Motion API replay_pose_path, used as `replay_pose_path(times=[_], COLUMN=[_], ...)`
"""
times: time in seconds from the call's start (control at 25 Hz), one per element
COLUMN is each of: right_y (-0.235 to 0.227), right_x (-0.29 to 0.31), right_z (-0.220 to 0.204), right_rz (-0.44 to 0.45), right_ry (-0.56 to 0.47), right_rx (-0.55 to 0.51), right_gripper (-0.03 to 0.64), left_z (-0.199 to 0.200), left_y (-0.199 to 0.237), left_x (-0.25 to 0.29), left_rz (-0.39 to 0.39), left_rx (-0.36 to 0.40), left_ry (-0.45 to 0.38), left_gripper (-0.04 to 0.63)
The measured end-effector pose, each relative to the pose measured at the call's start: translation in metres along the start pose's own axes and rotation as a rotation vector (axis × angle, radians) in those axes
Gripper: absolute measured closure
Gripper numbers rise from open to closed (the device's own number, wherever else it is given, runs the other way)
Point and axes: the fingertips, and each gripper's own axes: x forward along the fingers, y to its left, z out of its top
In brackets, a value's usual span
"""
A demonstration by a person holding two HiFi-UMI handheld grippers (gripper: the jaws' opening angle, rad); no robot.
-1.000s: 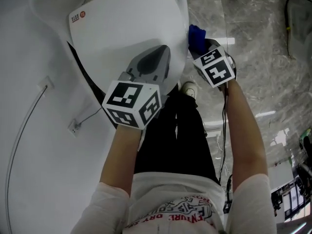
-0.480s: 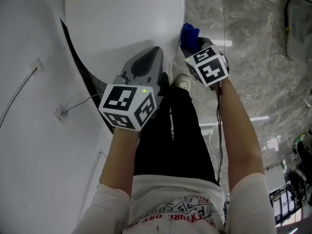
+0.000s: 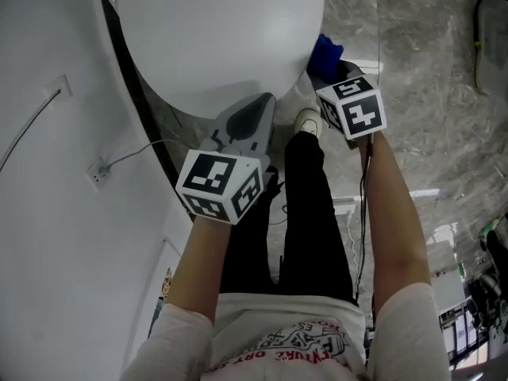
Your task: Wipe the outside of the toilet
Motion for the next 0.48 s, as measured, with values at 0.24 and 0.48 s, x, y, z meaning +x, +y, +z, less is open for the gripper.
replay_pose_path(times=[0.24, 0.48], right_y=[0.033, 0.075], right_x=[0.010, 0.025], right_z=[-0.023, -0.045], right_rz=[-0.034, -0.056], right_ry=[0.001, 0.006], right_rx=[0.066, 0.108], right_gripper=[0.545, 0.545], left_z=[-0.045, -0.082], left_y=[0.017, 0.047], left_x=[-0.033, -0.066], left_rz=[-0.029, -0.051], left_rx=[0.047, 0.036], left_ry=[0.048, 0.063], left_gripper=[0.589, 0.589])
